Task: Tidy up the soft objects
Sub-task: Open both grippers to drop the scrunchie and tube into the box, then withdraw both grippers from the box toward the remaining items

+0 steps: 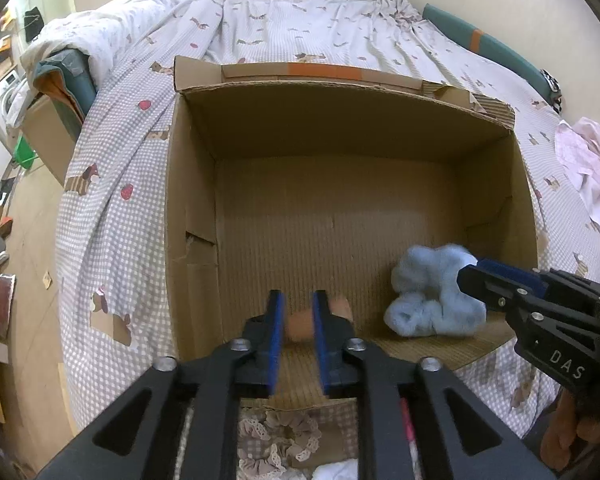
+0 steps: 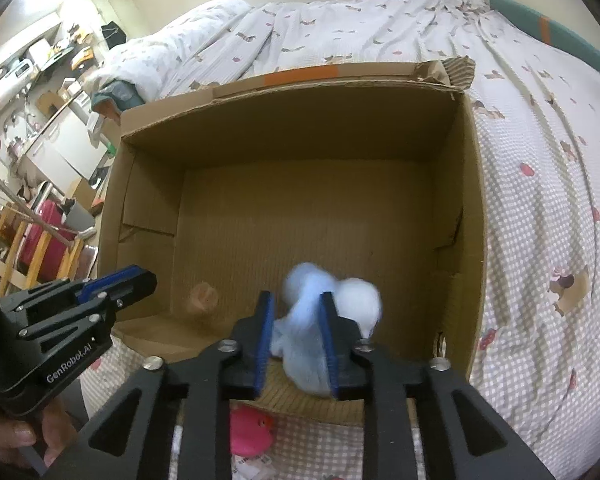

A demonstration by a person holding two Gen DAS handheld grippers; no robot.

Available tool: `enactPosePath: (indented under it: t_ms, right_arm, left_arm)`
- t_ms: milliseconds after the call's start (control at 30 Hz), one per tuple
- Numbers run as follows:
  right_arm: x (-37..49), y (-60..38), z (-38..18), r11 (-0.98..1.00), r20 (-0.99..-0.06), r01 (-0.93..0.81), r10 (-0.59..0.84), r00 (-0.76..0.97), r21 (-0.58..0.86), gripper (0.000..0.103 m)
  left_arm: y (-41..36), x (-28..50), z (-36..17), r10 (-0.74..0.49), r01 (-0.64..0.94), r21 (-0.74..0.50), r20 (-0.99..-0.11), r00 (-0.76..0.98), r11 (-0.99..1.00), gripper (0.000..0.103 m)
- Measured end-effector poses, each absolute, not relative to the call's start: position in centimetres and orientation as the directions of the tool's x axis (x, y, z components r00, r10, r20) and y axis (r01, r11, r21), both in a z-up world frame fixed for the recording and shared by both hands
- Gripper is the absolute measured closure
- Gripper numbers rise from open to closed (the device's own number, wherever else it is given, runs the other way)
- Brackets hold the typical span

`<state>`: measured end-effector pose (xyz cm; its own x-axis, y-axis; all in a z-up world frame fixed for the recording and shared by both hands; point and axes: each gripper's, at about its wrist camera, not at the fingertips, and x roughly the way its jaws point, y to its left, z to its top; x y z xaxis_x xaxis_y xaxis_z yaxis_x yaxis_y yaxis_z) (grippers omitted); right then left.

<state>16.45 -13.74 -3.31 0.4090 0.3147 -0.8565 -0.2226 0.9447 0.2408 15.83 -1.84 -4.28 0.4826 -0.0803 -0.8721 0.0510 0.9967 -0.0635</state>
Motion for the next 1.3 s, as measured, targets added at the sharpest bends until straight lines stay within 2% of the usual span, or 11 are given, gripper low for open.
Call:
enactPosePath:
  t_ms: [33, 67, 133, 167, 200, 267, 1300]
  right_arm:
    - [16.5, -13.8, -3.2, 0.944, -0.854, -0.22, 0.317, 0.413, 0.244, 0.061]
    - [16.5, -13.9, -3.1, 0.945, -0.852, -0.216, 0.317, 0.417, 0.246, 0.04]
    - [16.5, -14.1, -2.8, 0.948, -0.843, -0.203, 0.31, 0.439, 0.244, 0.024]
    - [16.5, -14.3, -2.6, 0.951, -0.837, -0.193, 0.305, 0.455, 0.242, 0.023]
    - [16.5, -14.4, -2.4, 0.952, -0.833, -0.187, 0.304, 0.462, 0.243, 0.023]
    - [16.7, -14.8, -2.3, 0.951, -0.829, -0.172, 0.308, 0.467, 0.256, 0.023]
    - [15.4, -15.0, -1.5, 0.948, -0.822, -0.158, 0.319, 0.472, 0.277, 0.022]
  left_arm:
    - [-1.8, 15.9, -4.3, -0.079, 0.051, -0.062, -0.872, 0.483, 0.997, 0.077]
    - [-1.9, 15.8, -4.2, -0.078, 0.052, -0.06, -0.87, 0.486, 0.997, 0.07]
    - [-1.8, 15.8, -4.0, -0.076, 0.052, -0.058, -0.866, 0.494, 0.997, 0.053]
    - [-1.8, 15.8, -3.9, -0.073, 0.049, -0.057, -0.863, 0.5, 0.997, 0.043]
    - [-1.7, 15.8, -3.9, -0.072, 0.045, -0.057, -0.859, 0.507, 0.997, 0.038]
    - [-1.5, 15.8, -3.7, -0.076, 0.04, -0.065, -0.854, 0.515, 0.997, 0.037]
    - [-0.2, 13.6, -1.7, -0.062, -0.001, -0.075, -0.825, 0.562, 0.997, 0.037]
